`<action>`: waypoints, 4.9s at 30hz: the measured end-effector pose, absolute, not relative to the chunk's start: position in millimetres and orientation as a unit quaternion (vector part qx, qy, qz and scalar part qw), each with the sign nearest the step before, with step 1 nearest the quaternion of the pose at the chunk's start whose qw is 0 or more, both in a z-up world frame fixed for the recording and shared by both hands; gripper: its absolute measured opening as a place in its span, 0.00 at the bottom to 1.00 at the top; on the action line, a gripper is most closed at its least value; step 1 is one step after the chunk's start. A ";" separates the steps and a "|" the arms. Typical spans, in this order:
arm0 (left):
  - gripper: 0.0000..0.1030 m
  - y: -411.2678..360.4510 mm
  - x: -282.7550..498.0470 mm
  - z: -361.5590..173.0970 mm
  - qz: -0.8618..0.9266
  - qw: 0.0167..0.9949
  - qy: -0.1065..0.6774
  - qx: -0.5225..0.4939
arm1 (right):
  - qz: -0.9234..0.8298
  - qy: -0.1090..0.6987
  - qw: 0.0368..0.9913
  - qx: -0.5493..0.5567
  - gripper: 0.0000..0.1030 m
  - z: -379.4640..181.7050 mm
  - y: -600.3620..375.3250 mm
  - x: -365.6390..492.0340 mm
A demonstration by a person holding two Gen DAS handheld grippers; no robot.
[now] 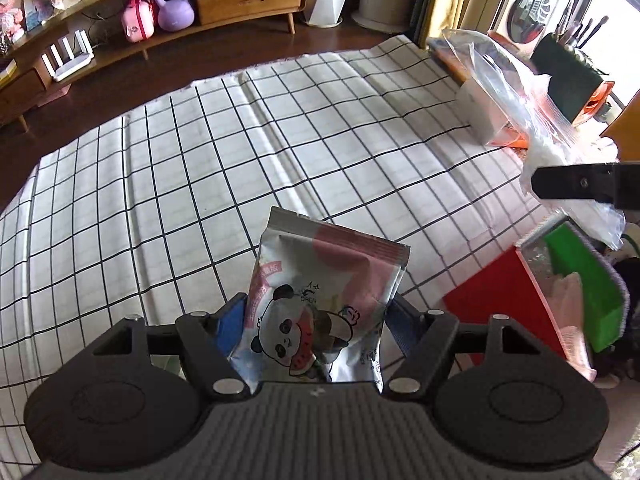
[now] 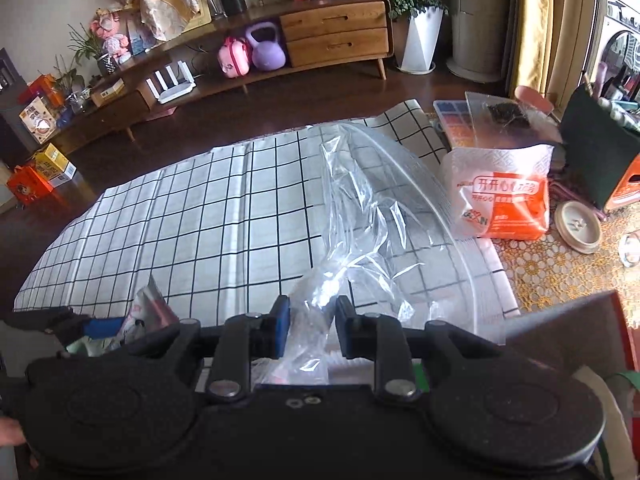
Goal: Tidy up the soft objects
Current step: 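Carry the panda snack bag with the left tool while the right tool carries the plastic bag to the box, then lower the panda snack bag and plastic bag into the box and open both tools, then withdraw both open tools up out of the box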
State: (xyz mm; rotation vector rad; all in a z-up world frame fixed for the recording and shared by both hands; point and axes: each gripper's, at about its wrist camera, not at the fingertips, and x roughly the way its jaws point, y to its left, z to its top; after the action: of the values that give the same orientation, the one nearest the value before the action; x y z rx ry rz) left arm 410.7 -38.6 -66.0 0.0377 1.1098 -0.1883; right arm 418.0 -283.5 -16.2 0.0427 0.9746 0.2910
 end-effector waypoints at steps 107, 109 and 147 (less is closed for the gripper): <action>0.79 -200.8 242.5 -23.5 -0.201 0.899 0.390 -0.004 | 0.110 0.308 0.945 0.026 0.84 -26.6 -439.4 204.2; 0.79 -198.4 235.1 -20.5 -0.205 0.901 0.382 -0.002 | 0.112 0.294 0.949 0.022 0.86 -24.0 -438.1 196.9; 0.98 -143.3 126.3 5.7 -0.226 0.931 0.284 -0.041 | 0.064 0.168 0.979 0.095 1.00 -27.1 -423.5 97.1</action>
State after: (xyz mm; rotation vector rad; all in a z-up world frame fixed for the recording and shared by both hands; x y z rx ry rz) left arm 126.3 -143.3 5.7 -0.0837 0.5815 -0.4636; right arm 97.1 -423.5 -27.1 0.1904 0.3392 0.1295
